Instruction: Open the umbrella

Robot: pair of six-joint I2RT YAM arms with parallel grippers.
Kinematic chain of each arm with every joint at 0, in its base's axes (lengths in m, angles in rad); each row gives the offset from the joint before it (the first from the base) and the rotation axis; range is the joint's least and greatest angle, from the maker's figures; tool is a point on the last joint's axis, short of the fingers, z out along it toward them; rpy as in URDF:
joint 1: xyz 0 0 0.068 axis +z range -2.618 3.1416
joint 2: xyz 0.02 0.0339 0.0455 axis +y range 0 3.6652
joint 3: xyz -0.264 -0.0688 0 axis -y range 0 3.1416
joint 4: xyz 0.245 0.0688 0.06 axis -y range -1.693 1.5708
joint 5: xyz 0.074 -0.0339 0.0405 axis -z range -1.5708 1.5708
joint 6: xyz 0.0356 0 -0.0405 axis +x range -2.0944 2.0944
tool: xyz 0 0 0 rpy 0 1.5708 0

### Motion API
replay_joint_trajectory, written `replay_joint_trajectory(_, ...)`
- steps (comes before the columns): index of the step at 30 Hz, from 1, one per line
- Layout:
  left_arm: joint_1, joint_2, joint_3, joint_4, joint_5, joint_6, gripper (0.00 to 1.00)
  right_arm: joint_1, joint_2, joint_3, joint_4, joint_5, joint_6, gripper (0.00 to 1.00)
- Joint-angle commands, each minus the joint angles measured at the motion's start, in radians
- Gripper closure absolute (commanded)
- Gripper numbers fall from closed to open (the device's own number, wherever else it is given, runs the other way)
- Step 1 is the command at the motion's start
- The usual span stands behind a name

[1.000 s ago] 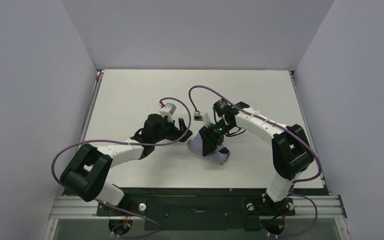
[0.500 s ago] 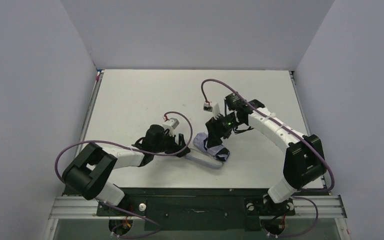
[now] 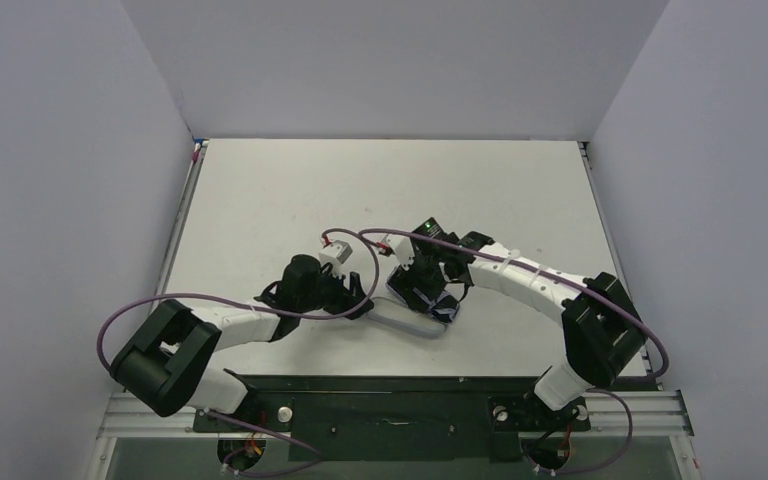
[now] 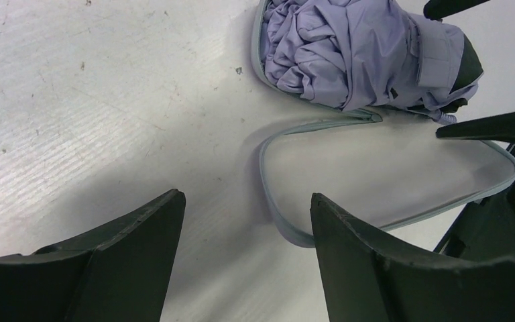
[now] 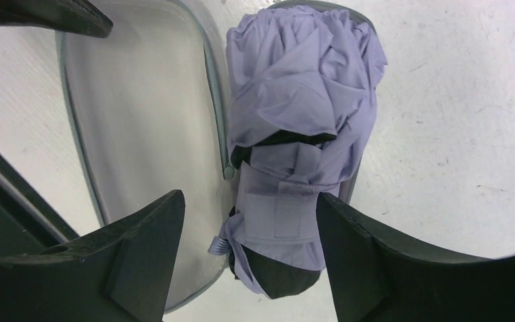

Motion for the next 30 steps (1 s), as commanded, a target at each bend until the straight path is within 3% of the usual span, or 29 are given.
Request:
replay_joint_trajectory(1,0.022,-0.050,-0.014,-0.002,0.007,-0.006,0.34,0.061,0.025,-0.026,0.097,0.182,-0.010,0.32)
replay_joint_trajectory(5,0.052,-0.072,-0.018,-0.023,0.008,-0.014,0.34,0.075,0.048,-0.067,0.127,0.250,-0.003,0.36)
replay_joint_trajectory(9,0.076,-0.090,-0.019,-0.030,0.007,-0.010,0.33,0.073,0.068,-0.101,0.141,0.355,-0.008,0.48)
replay_joint_trajectory(13,0.093,-0.105,-0.002,-0.031,0.007,-0.007,0.26,0.049,0.092,-0.108,0.128,0.417,-0.019,0.66)
replay_joint_trajectory(17,0.119,-0.134,0.011,-0.021,0.009,0.002,0.16,-0.040,0.103,-0.101,0.101,0.381,-0.022,0.98)
replay_joint_trajectory(22,0.151,-0.169,0.055,-0.044,-0.024,0.099,0.06,-0.214,0.098,-0.076,0.069,0.355,-0.057,1.00)
replay_joint_trajectory(30,0.228,-0.166,0.144,-0.090,-0.035,0.208,0.03,-0.512,0.144,0.031,0.030,0.331,-0.172,1.00)
